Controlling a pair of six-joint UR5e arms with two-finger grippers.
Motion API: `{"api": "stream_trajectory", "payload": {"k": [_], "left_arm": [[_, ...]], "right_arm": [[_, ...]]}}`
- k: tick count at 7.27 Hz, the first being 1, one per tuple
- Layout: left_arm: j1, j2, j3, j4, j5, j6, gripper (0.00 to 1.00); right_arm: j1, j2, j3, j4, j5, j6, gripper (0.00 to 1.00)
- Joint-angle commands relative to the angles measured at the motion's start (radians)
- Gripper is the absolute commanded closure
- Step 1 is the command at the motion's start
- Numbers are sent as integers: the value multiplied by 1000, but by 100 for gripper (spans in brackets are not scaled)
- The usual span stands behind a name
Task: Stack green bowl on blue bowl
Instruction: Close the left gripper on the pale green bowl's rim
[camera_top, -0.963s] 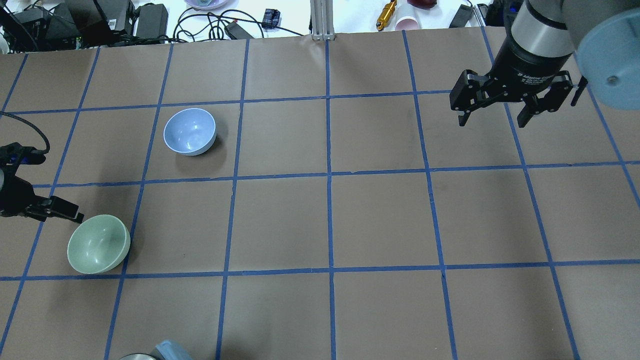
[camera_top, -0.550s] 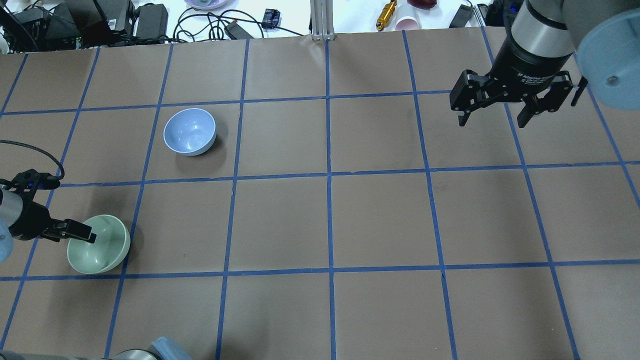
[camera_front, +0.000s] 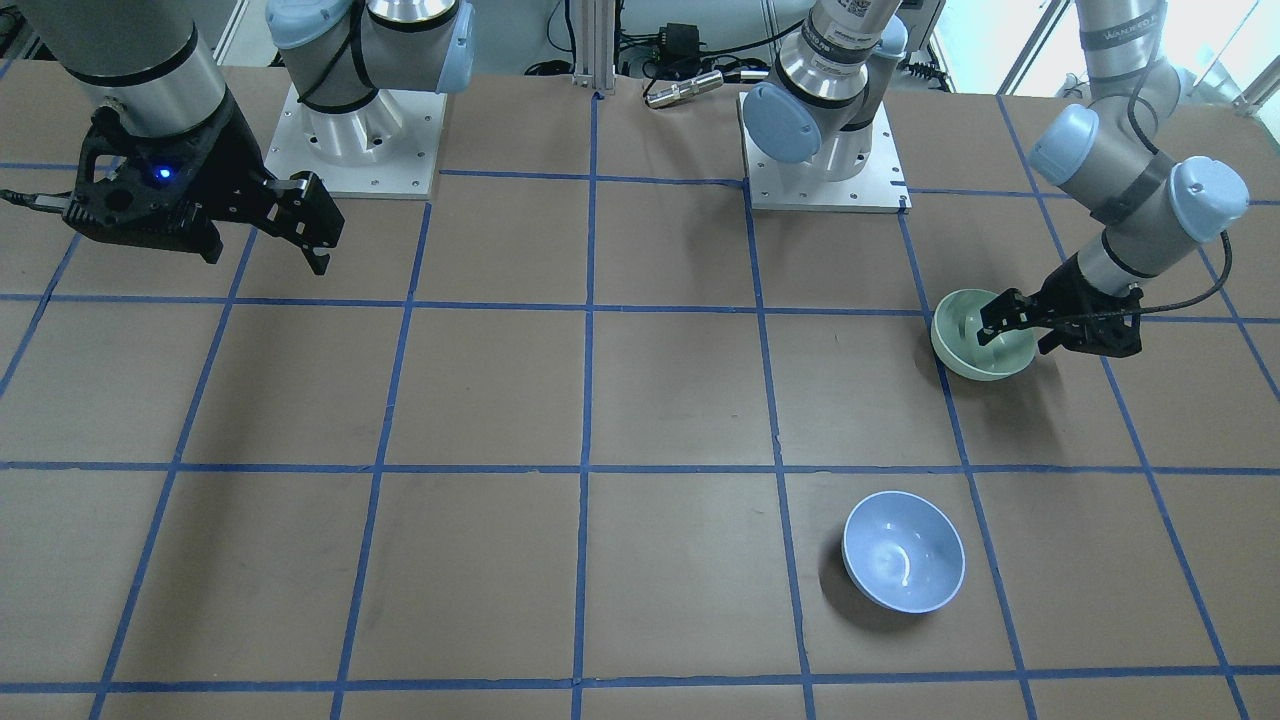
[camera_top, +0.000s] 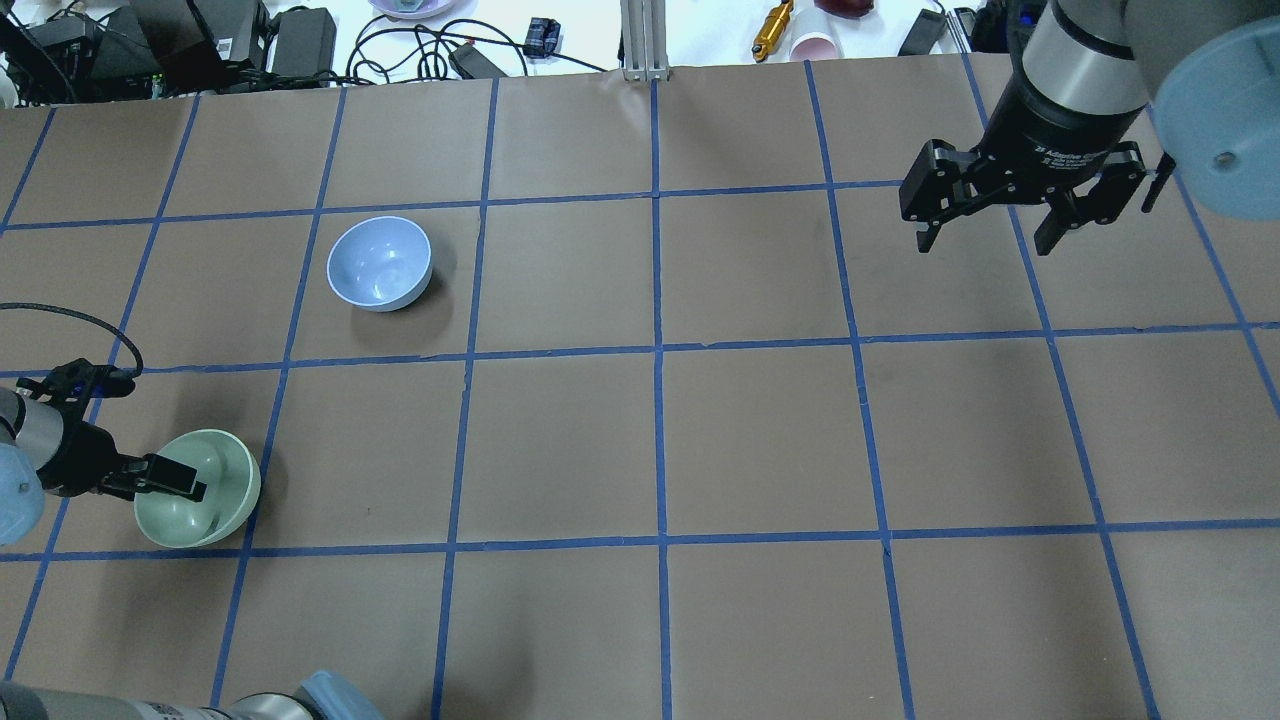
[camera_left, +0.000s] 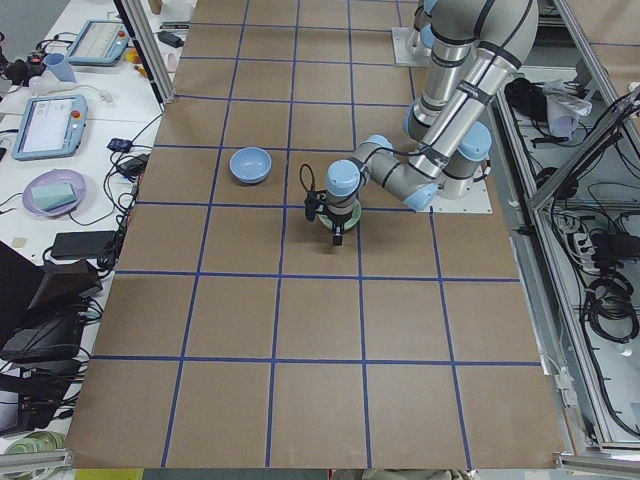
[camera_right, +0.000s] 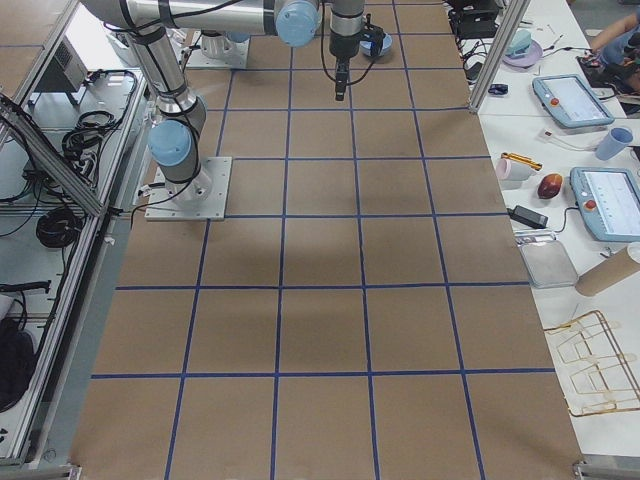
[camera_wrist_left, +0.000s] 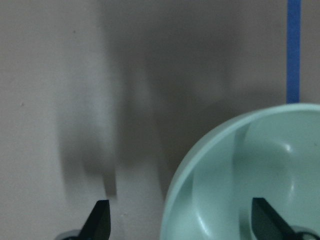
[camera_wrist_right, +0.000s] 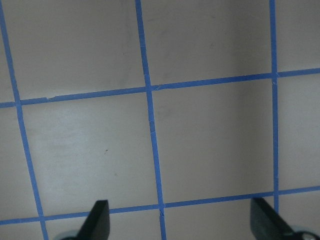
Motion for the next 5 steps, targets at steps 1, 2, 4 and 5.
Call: {"api": "stream_trajectory", "payload": {"k": [1, 2, 4, 5], "left_arm": [[2, -14, 0, -1, 0, -2, 0], [2, -20, 0, 1, 0, -2, 1], [2, -22, 0, -1, 2, 8, 23], [2, -22, 0, -5, 3, 8, 44]], "right_arm": [[0, 0, 0, 0, 0, 0, 0], [0, 0, 0, 0, 0, 0, 0], [0, 0, 0, 0, 0, 0, 0], [0, 0, 0, 0, 0, 0, 0]]}}
